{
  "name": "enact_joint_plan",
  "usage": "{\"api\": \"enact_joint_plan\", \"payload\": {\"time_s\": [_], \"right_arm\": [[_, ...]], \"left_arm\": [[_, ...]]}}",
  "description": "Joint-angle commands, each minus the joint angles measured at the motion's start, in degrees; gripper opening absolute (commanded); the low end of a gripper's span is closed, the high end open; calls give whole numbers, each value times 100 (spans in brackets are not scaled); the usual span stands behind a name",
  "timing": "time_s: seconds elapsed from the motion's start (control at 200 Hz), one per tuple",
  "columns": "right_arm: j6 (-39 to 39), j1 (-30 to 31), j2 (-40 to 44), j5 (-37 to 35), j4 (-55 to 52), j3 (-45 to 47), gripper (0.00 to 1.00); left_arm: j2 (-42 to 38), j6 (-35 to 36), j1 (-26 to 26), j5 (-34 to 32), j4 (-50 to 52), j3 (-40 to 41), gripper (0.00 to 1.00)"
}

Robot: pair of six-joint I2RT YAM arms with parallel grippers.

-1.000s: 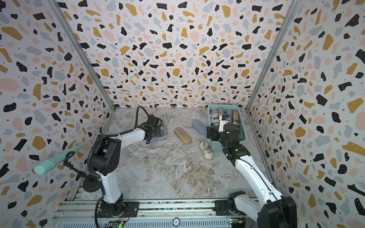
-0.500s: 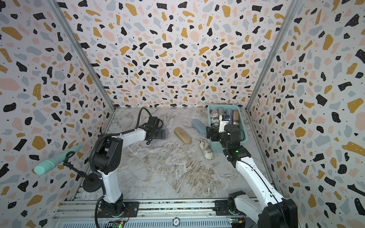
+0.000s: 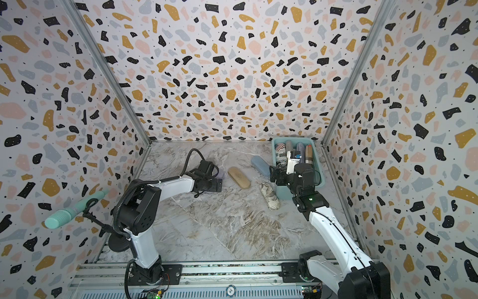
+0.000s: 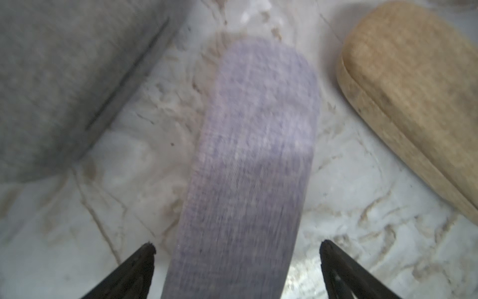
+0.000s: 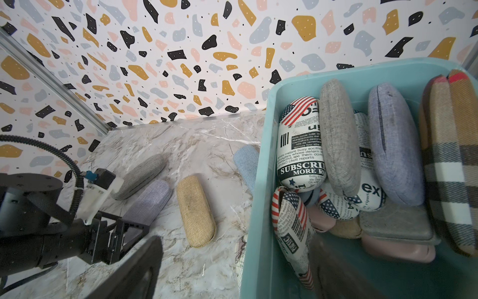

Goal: Put the glasses cases into the storage boxes
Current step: Adjust the glasses case at the center of the board, then pick up the glasses case at the center of the board.

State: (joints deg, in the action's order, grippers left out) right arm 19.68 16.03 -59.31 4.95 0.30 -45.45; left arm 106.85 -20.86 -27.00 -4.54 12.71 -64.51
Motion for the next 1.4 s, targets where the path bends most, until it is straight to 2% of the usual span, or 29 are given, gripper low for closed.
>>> {"api": "enact_joint_plan", "payload": {"time_s": [0.0, 0.235, 0.571, 0.811, 0.961, 1.186, 1.397], "right_arm": [[37, 14, 104, 55, 119, 26, 89], [27, 23, 95, 82, 124, 27, 89], [26, 23, 85, 100, 132, 28, 89], [34, 21, 99, 97, 120, 20, 89], [27, 25, 83, 112, 130, 28, 88], [34, 28, 83, 102, 115, 19, 88], [29, 22, 76, 52, 118, 19, 88]], "left_arm": [[-324, -258, -15, 299, -199, 213, 100], [-154, -98, -58, -526, 373, -137, 99], [232, -89, -106, -811, 650, -546, 100], [254, -102, -112, -953, 874, -733, 91], [46, -85, -128, -926, 882, -701, 89], [126, 257, -121, -785, 1056, -1053, 93], [634, 437, -130, -1088, 1537, -1626, 94]]}}
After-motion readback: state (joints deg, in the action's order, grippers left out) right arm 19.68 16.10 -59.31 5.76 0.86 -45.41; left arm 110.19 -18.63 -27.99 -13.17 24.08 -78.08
